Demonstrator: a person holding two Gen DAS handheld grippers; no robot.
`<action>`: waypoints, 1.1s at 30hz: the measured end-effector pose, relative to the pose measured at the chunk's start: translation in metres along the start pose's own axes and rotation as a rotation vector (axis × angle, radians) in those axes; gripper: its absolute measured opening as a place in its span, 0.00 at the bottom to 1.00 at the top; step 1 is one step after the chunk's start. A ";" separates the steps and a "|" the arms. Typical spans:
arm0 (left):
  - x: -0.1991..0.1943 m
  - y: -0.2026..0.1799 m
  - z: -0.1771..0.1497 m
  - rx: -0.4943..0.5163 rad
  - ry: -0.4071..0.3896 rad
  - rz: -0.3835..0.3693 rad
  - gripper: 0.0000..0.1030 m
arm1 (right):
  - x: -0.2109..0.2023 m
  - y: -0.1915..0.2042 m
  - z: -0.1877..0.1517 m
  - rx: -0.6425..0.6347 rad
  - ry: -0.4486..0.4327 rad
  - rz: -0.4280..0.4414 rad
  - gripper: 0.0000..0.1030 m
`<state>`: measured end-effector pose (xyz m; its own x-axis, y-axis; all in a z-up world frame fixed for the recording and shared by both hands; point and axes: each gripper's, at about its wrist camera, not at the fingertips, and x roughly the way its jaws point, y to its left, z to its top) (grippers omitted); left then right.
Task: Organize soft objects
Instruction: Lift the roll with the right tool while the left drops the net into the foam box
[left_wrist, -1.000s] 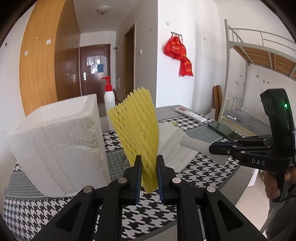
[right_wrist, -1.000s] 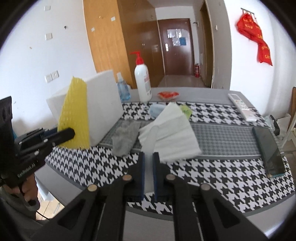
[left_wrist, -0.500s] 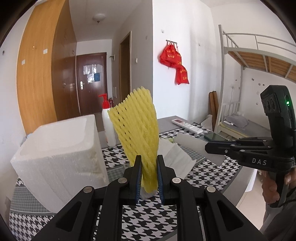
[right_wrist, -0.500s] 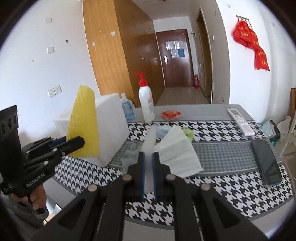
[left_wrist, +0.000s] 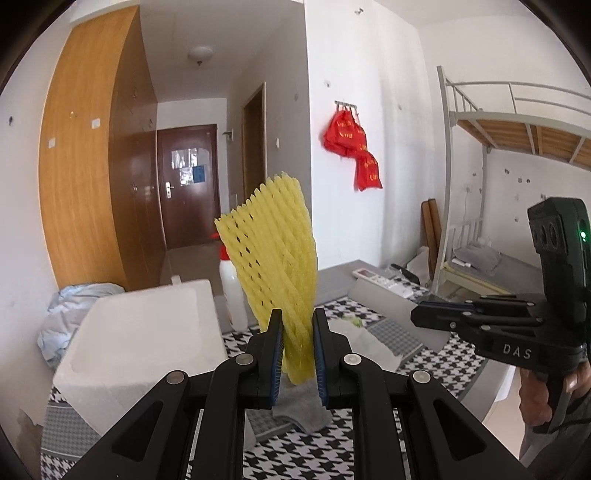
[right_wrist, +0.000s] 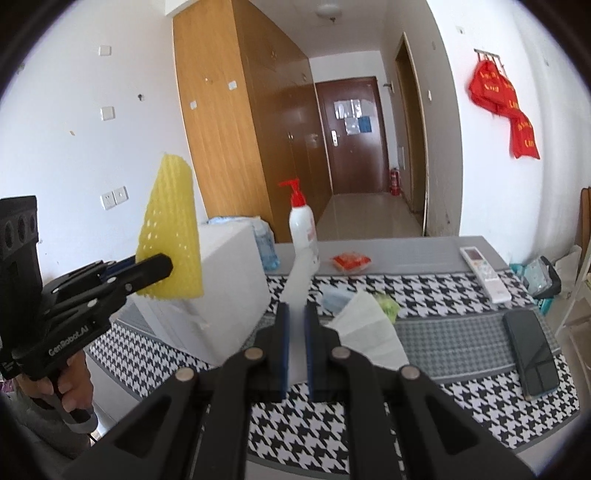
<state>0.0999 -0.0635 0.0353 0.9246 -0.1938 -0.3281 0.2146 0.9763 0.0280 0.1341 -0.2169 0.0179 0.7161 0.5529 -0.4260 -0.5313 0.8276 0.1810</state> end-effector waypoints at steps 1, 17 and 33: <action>-0.001 0.002 0.001 -0.001 -0.004 0.009 0.16 | 0.000 0.002 0.001 -0.002 -0.004 0.001 0.10; -0.020 0.040 0.013 -0.035 -0.050 0.100 0.16 | 0.008 0.029 0.019 -0.032 -0.059 0.033 0.10; 0.005 0.087 0.014 -0.117 0.086 0.216 0.16 | 0.027 0.048 0.022 -0.050 -0.040 0.087 0.10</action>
<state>0.1273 0.0187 0.0499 0.9137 0.0240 -0.4056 -0.0273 0.9996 -0.0022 0.1373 -0.1599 0.0345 0.6833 0.6268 -0.3745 -0.6134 0.7710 0.1712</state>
